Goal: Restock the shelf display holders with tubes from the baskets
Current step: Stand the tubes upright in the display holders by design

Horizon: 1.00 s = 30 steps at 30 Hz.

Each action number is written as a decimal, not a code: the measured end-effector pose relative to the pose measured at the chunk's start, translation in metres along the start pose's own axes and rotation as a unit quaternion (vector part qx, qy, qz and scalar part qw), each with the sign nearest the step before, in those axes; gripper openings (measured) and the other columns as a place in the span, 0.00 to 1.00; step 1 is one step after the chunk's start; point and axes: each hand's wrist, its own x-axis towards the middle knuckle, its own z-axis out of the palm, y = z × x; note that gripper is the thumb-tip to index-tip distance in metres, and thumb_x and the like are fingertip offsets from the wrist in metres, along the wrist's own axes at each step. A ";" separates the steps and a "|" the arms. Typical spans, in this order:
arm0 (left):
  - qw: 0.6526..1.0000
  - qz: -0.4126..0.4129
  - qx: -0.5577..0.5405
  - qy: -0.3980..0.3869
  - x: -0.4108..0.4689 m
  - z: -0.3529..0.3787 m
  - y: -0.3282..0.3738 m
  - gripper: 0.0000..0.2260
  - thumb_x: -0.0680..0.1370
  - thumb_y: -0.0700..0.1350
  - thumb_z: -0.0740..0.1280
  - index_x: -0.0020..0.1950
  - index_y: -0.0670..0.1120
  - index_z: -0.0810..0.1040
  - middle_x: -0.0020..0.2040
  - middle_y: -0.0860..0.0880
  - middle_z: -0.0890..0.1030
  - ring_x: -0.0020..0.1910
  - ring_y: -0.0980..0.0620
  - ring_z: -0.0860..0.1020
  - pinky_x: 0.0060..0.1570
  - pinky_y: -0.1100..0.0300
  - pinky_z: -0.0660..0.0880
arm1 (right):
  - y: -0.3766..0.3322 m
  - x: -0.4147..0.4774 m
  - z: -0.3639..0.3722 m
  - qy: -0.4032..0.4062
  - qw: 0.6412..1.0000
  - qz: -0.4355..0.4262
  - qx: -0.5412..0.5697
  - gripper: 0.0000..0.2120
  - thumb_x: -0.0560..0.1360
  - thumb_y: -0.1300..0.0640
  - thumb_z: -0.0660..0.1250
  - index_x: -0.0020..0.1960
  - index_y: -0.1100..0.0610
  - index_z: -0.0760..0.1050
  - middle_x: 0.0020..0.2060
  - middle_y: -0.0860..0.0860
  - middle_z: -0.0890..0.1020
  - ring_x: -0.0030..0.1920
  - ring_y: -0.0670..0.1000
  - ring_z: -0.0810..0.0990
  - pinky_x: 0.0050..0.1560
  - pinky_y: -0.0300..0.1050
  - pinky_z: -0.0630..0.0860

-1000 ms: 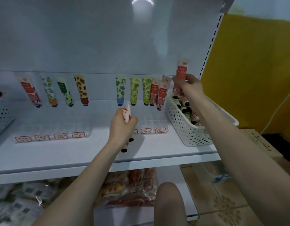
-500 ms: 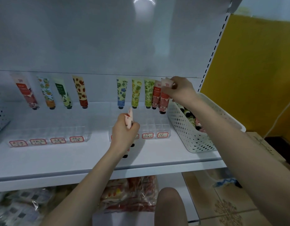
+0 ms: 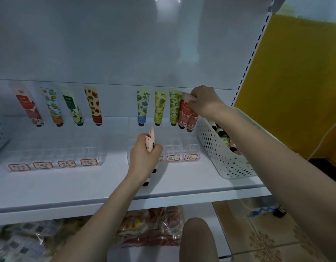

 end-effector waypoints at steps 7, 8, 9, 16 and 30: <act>1.000 -0.002 0.002 0.000 -0.001 0.002 0.002 0.05 0.77 0.39 0.62 0.52 0.44 0.69 0.36 0.50 0.69 0.33 0.54 0.68 0.24 0.73 0.66 | -0.001 0.003 0.007 -0.002 1.000 -0.003 -0.016 0.12 0.79 0.60 0.56 0.37 0.60 0.67 0.34 0.52 0.71 0.40 0.53 0.71 0.31 0.41 0.63; 1.000 -0.002 0.000 0.000 -0.001 0.003 0.002 0.05 0.77 0.39 0.62 0.52 0.44 0.69 0.36 0.50 0.69 0.33 0.54 0.68 0.24 0.73 0.66 | -0.003 0.003 0.007 0.007 1.000 -0.002 -0.011 0.13 0.80 0.60 0.55 0.37 0.60 0.68 0.33 0.52 0.71 0.39 0.54 0.72 0.29 0.41 0.63; 1.000 -0.003 0.003 0.001 -0.001 0.003 0.002 0.05 0.78 0.39 0.62 0.52 0.44 0.69 0.36 0.50 0.69 0.33 0.54 0.68 0.25 0.72 0.66 | -0.004 0.003 0.006 0.019 1.000 -0.003 -0.008 0.12 0.80 0.61 0.55 0.38 0.61 0.70 0.34 0.53 0.72 0.39 0.54 0.73 0.29 0.40 0.63; 1.000 0.000 0.007 0.009 -0.001 0.005 0.003 0.05 0.77 0.39 0.62 0.52 0.44 0.69 0.36 0.50 0.69 0.32 0.55 0.68 0.25 0.75 0.66 | -0.003 0.006 0.007 0.081 0.997 -0.010 -0.016 0.11 0.80 0.57 0.58 0.56 0.59 0.77 0.53 0.55 0.80 0.51 0.55 0.79 0.43 0.42 0.69; 1.000 -0.001 0.023 -0.002 -0.001 0.013 0.002 0.06 0.77 0.42 0.64 0.52 0.45 0.69 0.37 0.50 0.70 0.34 0.54 0.70 0.24 0.73 0.68 | 0.001 0.004 0.008 0.074 0.997 0.009 0.016 0.11 0.78 0.60 0.59 0.54 0.59 0.80 0.50 0.54 0.82 0.48 0.54 0.80 0.41 0.44 0.73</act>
